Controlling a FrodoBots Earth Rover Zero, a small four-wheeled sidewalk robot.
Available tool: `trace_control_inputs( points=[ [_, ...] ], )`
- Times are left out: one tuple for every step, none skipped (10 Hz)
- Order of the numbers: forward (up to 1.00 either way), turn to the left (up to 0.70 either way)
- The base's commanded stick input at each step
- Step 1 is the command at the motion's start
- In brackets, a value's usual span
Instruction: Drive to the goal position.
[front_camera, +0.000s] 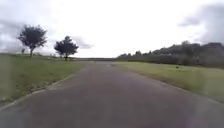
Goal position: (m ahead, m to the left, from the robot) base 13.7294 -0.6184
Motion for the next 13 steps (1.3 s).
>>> trace_control_inputs(
  points=[
    [0.7,0.02],
    [0.7,0.03],
    [0.7,0.03],
    [0.7,0.02],
    [0.7,0.02],
    [0.7,0.02],
    [0.7,0.02],
    [0.7,0.02],
    [0.7,0.02],
    [0.7,0.03],
    [0.7,0.02],
    [0.7,0.02],
    [0.7,0.02]
  ],
)
